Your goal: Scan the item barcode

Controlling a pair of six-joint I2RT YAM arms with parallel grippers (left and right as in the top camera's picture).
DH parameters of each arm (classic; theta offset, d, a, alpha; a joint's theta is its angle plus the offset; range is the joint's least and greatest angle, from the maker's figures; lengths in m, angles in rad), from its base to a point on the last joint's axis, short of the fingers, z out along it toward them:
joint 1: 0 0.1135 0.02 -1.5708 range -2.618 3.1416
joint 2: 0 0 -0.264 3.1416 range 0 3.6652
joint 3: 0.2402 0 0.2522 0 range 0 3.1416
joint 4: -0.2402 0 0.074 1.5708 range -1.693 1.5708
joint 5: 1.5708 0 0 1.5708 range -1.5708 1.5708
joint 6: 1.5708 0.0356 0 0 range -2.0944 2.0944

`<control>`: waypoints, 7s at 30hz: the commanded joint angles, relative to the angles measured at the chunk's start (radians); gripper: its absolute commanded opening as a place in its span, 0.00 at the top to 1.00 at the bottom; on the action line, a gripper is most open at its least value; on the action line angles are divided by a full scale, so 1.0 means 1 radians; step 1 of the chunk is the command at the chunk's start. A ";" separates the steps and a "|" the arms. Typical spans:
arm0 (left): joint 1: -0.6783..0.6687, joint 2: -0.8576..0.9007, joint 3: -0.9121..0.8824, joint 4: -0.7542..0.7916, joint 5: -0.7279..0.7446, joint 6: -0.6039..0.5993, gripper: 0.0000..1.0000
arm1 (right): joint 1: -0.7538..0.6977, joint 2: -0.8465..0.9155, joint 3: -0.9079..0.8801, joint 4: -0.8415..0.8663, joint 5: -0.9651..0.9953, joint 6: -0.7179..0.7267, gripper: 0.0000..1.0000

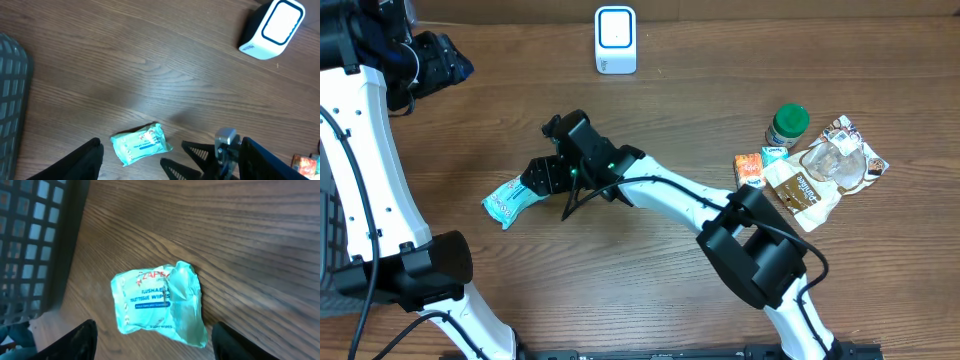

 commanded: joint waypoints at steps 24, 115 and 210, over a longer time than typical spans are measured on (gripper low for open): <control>-0.001 -0.003 0.000 -0.026 -0.024 -0.017 0.25 | 0.043 0.148 0.014 0.012 -0.007 0.040 0.96; -0.290 0.003 -0.729 0.440 0.075 -0.071 0.48 | -0.671 -0.076 0.158 -1.009 -0.091 -0.674 0.57; -0.169 0.003 -0.729 0.443 -0.079 -0.073 0.00 | -0.449 -0.033 -0.107 -0.501 -0.022 -0.122 0.68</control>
